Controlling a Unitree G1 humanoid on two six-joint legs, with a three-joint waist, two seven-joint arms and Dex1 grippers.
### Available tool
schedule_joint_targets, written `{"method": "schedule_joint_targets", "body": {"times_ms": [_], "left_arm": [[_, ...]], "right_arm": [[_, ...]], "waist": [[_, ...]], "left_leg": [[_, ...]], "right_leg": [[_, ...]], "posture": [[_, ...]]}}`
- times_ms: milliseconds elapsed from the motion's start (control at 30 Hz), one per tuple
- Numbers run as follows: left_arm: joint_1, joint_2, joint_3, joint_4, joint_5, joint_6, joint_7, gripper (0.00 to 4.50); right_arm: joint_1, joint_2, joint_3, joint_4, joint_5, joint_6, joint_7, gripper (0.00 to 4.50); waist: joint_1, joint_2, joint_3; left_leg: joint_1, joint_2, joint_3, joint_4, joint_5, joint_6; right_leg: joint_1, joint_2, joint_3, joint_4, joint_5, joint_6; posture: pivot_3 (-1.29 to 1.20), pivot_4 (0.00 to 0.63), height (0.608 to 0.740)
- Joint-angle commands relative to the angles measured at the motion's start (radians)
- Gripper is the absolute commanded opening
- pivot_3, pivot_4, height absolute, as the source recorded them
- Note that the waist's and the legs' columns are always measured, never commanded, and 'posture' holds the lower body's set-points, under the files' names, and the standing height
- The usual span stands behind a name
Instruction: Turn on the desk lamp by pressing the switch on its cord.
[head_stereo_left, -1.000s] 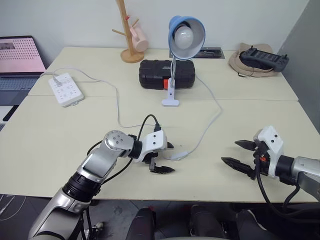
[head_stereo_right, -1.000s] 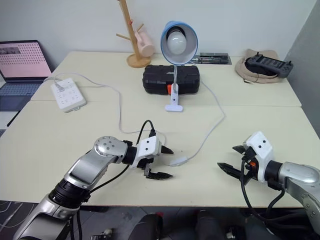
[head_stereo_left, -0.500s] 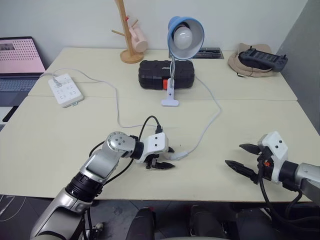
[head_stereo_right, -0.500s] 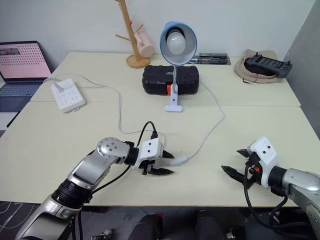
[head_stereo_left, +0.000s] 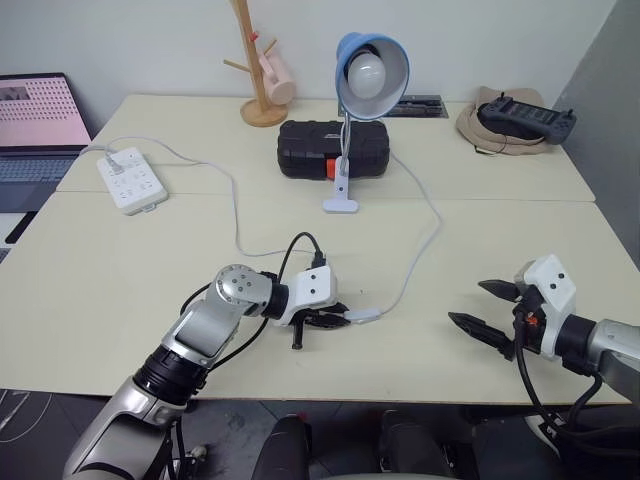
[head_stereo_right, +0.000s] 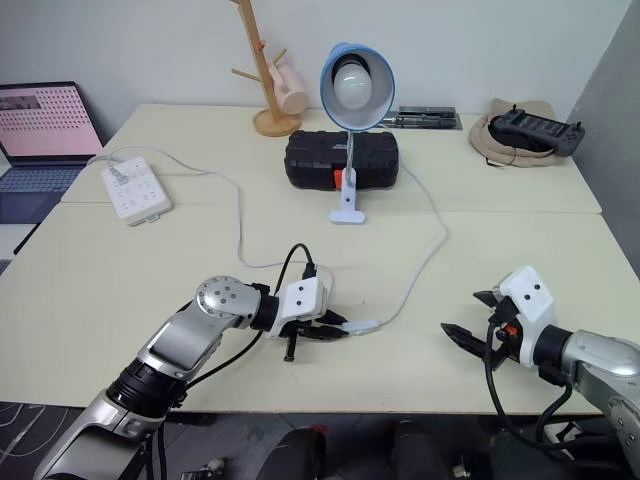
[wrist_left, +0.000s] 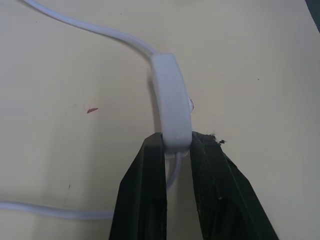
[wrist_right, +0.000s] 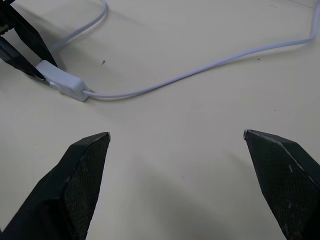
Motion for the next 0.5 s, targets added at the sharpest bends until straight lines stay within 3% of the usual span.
{"method": "schedule_joint_targets", "body": {"times_ms": [33, 200, 267, 500], "left_arm": [[-0.018, -0.05, 0.102, -0.027, -0.147, 0.174, 0.016, 0.38], [-0.117, -0.119, 0.352, 0.021, -0.488, 0.598, 0.044, 0.38], [-0.146, -0.133, 0.437, 0.044, -0.589, 0.725, 0.073, 0.38], [-0.182, -0.173, 0.585, 0.072, -0.768, 0.92, 0.18, 0.38]], "right_arm": [[-0.024, 0.014, -0.027, -0.039, 0.045, 0.013, -0.016, 4.5], [-0.105, 0.154, -0.029, 0.007, 0.216, 0.09, -0.104, 4.5], [-0.152, 0.286, -0.044, 0.057, 0.364, 0.123, -0.219, 4.5], [-0.323, 0.524, 0.016, 0.172, 0.853, 0.088, -0.55, 4.5]], "waist": [[0.0, 0.0, 0.0], [-0.002, 0.0, 0.0], [-0.004, 0.0, 0.0], [-0.006, 0.0, -0.001]], "left_leg": [[0.0, 0.0, 0.0, 0.0, 0.0, 0.0], [-0.001, 0.0, -0.002, 0.001, 0.0, 0.0], [0.0, 0.001, -0.002, 0.0, 0.0, 0.0], [0.0, 0.003, -0.006, 0.0, 0.0, 0.0]], "right_leg": [[0.0, 0.0, 0.0, 0.0, 0.0, 0.0], [0.0, 0.001, -0.001, 0.0, 0.0, 0.0], [0.0, 0.001, -0.002, 0.0, 0.0, 0.0], [-0.001, -0.001, 0.0, 0.001, 0.0, 0.0]], "posture": [[0.0, 0.15, 0.74], [0.0, 0.15, 0.74], [0.0, 0.15, 0.74], [0.0, 0.15, 0.74]]}}
